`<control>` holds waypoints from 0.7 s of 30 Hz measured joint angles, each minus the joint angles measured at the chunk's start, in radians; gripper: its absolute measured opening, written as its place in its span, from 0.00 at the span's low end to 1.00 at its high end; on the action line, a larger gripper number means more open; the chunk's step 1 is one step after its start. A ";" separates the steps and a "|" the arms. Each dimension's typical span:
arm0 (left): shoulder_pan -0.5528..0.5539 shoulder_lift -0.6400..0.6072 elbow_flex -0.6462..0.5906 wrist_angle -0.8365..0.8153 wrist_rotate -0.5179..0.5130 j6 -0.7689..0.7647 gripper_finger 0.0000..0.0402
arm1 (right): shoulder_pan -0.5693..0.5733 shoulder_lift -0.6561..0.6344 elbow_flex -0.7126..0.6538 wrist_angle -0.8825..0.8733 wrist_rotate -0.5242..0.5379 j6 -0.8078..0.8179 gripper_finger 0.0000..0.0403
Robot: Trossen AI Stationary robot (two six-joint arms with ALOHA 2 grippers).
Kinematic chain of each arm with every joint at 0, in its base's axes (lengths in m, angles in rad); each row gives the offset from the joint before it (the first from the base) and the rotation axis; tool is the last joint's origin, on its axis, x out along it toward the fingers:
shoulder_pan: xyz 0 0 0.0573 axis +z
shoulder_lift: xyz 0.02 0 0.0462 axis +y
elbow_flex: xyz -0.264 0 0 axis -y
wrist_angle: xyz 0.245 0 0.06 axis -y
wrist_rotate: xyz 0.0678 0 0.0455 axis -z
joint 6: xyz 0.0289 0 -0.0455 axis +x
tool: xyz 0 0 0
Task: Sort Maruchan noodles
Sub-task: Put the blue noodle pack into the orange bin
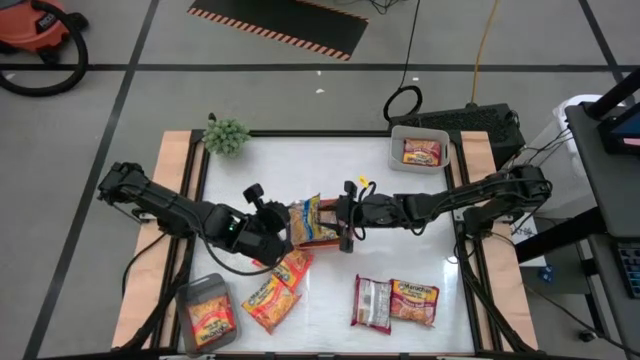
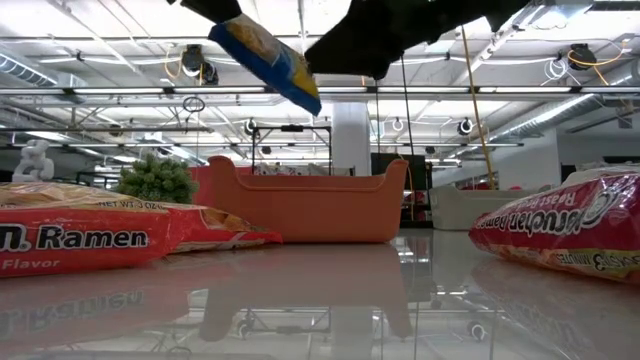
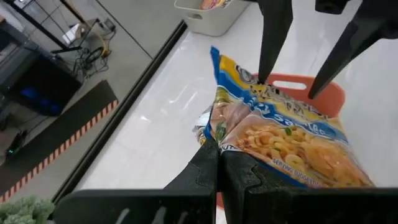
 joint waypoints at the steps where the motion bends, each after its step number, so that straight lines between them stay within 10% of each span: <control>1: 0.000 0.000 0.000 -0.003 0.000 0.000 0.01 | 0.000 0.000 0.000 -0.016 0.000 -0.004 0.44; 21: 0.042 0.000 0.000 -0.006 -0.012 -0.004 0.01 | 0.009 0.018 0.001 -0.167 -0.105 0.054 0.46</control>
